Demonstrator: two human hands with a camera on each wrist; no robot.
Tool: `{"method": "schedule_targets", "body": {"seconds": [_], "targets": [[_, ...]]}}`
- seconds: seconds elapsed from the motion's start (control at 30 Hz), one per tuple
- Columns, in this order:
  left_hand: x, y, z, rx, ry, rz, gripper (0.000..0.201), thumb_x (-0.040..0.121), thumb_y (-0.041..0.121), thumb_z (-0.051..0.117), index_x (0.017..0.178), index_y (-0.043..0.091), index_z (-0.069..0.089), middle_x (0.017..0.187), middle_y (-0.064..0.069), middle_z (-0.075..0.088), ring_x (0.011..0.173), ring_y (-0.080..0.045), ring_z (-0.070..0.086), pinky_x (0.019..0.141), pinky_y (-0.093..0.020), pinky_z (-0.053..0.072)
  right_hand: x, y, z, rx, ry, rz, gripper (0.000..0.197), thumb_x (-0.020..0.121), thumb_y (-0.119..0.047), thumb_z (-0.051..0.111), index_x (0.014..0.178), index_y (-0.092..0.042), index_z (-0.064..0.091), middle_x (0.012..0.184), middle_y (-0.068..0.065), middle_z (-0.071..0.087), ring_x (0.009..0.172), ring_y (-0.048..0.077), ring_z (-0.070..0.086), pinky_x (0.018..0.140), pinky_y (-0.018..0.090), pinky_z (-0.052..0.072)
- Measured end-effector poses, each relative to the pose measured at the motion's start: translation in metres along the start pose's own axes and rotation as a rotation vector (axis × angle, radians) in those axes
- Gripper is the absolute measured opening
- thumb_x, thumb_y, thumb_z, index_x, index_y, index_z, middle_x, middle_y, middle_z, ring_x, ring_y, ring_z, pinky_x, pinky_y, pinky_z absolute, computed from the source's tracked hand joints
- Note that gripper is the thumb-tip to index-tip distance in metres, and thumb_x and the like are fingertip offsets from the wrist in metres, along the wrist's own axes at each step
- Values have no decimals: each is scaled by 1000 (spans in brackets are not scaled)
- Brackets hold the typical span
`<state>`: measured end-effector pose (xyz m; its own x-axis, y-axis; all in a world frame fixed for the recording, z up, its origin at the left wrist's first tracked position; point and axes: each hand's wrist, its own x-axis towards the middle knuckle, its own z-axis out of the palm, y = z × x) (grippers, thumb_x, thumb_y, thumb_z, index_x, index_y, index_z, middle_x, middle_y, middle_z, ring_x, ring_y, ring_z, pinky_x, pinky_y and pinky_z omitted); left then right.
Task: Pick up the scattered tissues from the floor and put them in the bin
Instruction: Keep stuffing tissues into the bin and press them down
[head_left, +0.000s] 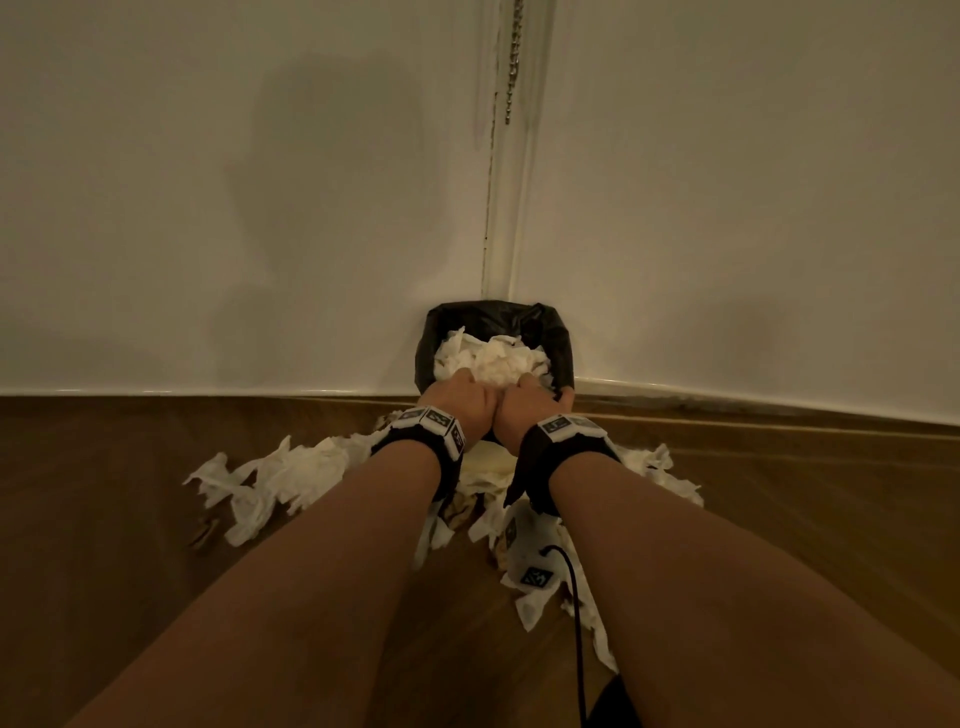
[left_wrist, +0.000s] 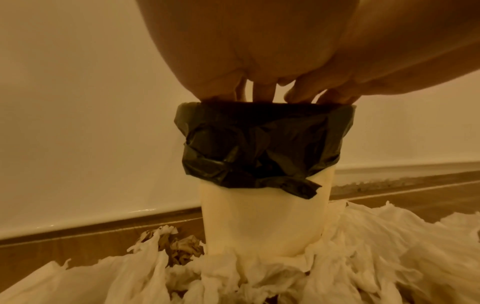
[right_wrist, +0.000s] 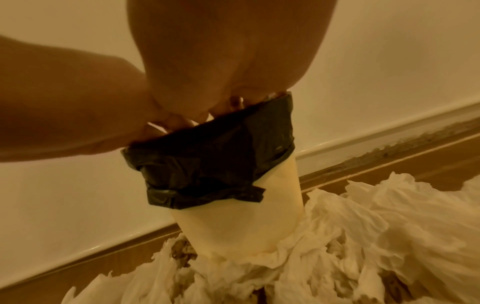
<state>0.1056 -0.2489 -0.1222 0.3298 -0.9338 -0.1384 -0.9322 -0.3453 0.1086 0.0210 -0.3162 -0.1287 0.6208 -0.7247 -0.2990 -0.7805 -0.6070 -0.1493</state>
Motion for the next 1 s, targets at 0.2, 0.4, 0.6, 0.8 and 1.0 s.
{"method": "schedule_targets", "body": {"seconds": [0.2, 0.4, 0.6, 0.8, 1.0], "targets": [[-10, -4, -1, 170, 29, 40, 34, 98, 29, 29, 123, 14, 46, 113, -5, 61, 105, -27, 56, 98, -41, 34, 1, -2, -7, 7, -32, 27, 41, 94, -31, 32, 130, -18, 46, 137, 4, 46, 131, 25, 38, 108, 65, -7], [-20, -19, 1, -98, 252, -32, 38, 100, 31, 21, 120, 21, 51, 125, 0, 51, 119, -18, 44, 110, -42, 20, -5, -1, -13, -35, 31, 48, 33, 93, -28, 34, 117, -17, 53, 127, 4, 53, 124, 25, 44, 110, 63, -5], [-41, -63, 3, -211, 453, -102, 35, 100, 31, 25, 126, 26, 48, 124, 2, 48, 116, -18, 45, 101, -38, 28, -15, -11, -17, -58, 321, 59, 39, 89, -24, 45, 126, -19, 52, 140, 9, 36, 132, 30, 28, 112, 51, 15], [-70, -104, 23, -176, 390, -227, 36, 94, 24, 39, 129, 28, 45, 126, 1, 49, 116, -21, 49, 98, -39, 33, -25, -44, -19, 204, 558, -266, 22, 95, -24, 40, 97, -10, 57, 92, 6, 57, 94, 25, 54, 77, 33, 41], [-86, -105, 63, -275, 159, -323, 34, 93, 21, 39, 125, 24, 50, 122, -4, 58, 107, -25, 57, 90, -36, 46, -30, -76, 27, 188, 204, -310, 29, 95, -34, 39, 83, -14, 56, 72, 2, 53, 72, 23, 56, 61, 29, 40]]}}
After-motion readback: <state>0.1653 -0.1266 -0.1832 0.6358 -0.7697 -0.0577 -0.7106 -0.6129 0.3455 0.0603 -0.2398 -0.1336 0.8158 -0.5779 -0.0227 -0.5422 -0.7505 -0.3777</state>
